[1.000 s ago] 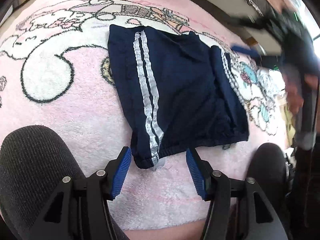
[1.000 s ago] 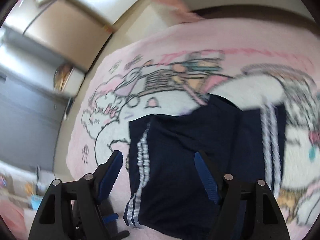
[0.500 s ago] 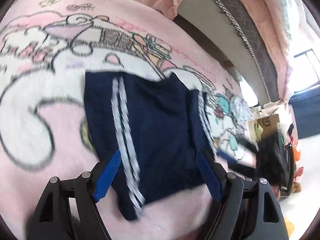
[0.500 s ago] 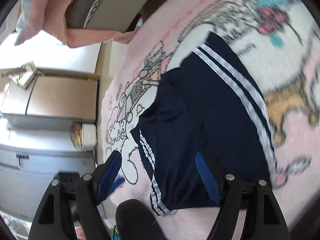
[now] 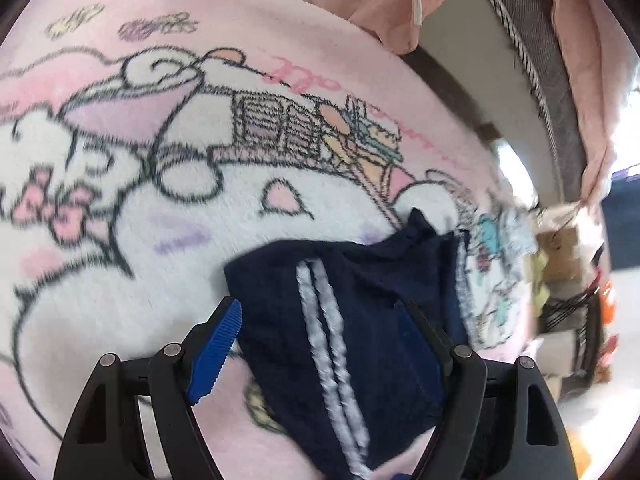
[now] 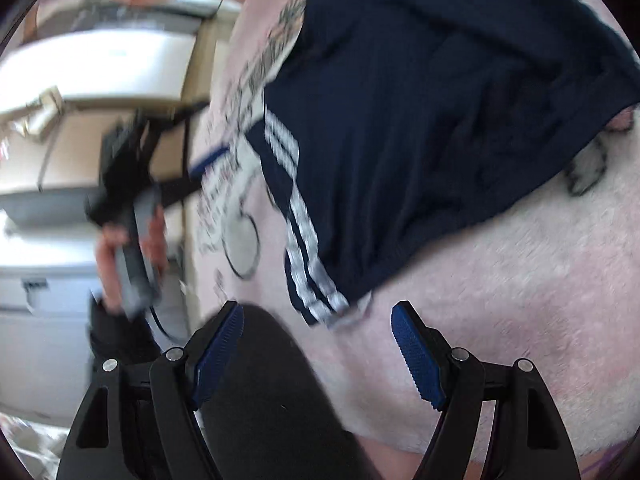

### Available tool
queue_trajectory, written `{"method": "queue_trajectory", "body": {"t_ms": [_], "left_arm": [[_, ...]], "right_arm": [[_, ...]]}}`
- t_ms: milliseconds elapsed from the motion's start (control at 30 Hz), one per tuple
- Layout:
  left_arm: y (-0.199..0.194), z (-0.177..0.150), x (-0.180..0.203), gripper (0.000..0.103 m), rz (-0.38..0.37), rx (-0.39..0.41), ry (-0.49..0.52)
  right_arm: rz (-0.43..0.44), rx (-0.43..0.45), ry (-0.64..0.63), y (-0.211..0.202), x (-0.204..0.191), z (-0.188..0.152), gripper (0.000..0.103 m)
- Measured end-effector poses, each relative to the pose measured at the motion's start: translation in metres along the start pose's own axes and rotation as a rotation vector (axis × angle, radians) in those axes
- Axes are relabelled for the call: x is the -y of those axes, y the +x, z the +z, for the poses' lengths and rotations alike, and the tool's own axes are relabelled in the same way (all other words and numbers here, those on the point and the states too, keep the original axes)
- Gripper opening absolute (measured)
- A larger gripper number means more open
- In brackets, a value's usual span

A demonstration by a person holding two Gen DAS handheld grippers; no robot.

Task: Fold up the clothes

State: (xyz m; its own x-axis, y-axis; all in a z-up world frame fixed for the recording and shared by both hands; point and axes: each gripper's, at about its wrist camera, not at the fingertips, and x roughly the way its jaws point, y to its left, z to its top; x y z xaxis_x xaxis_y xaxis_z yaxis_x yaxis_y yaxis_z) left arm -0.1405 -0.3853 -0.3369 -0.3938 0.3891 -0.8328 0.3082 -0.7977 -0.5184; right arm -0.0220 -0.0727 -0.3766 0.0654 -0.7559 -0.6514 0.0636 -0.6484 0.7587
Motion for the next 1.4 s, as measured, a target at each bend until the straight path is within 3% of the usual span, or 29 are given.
{"method": "queue_trajectory", "body": {"t_ms": [133,233,367,567,633,733,833,1033,1100,1200,1400], "left_arm": [[0.017,0.011,0.005,0.078,-0.028,-0.037,0.049],[0.026,0.017,0.009,0.078,-0.042,-0.062,0.091],[0.038,0.019,0.017,0.078,0.027,-0.107,0.187],[0.051,0.013,0.025,0.078,0.099,-0.189,0.353],[0.05,0.011,0.026,0.078,0.138,-0.182,0.397],[0.042,0.006,0.034,0.078,0.232,-0.102,0.534],[0.034,-0.005,0.044,0.078,0.233,-0.083,0.709],[0.037,-0.047,0.067,0.078,0.304,-0.066,1.186],[0.043,-0.043,0.065,0.078,0.32,-0.085,1.203],[0.049,-0.03,0.057,0.078,0.323,-0.121,1.145],[0.046,-0.019,0.049,0.078,0.22,-0.147,1.128]], "right_arm": [[-0.04,0.02,-0.09,0.001,-0.011,-0.007,0.076],[-0.015,0.044,-0.049,0.001,-0.002,-0.011,0.076],[-0.005,0.043,-0.012,0.007,0.006,-0.015,0.076],[0.002,0.095,-0.086,0.01,-0.007,-0.015,0.075],[-0.035,0.118,-0.143,0.01,-0.015,-0.016,0.066],[-0.103,0.12,-0.235,0.014,-0.027,-0.021,0.062],[-0.172,0.12,-0.32,0.016,-0.031,-0.029,0.062],[-0.26,0.182,-0.395,0.016,-0.033,-0.042,0.062],[-0.274,0.187,-0.4,0.017,-0.031,-0.045,0.062],[-0.26,0.174,-0.385,0.019,-0.027,-0.044,0.058],[-0.227,0.173,-0.348,0.012,-0.019,-0.042,0.058]]}}
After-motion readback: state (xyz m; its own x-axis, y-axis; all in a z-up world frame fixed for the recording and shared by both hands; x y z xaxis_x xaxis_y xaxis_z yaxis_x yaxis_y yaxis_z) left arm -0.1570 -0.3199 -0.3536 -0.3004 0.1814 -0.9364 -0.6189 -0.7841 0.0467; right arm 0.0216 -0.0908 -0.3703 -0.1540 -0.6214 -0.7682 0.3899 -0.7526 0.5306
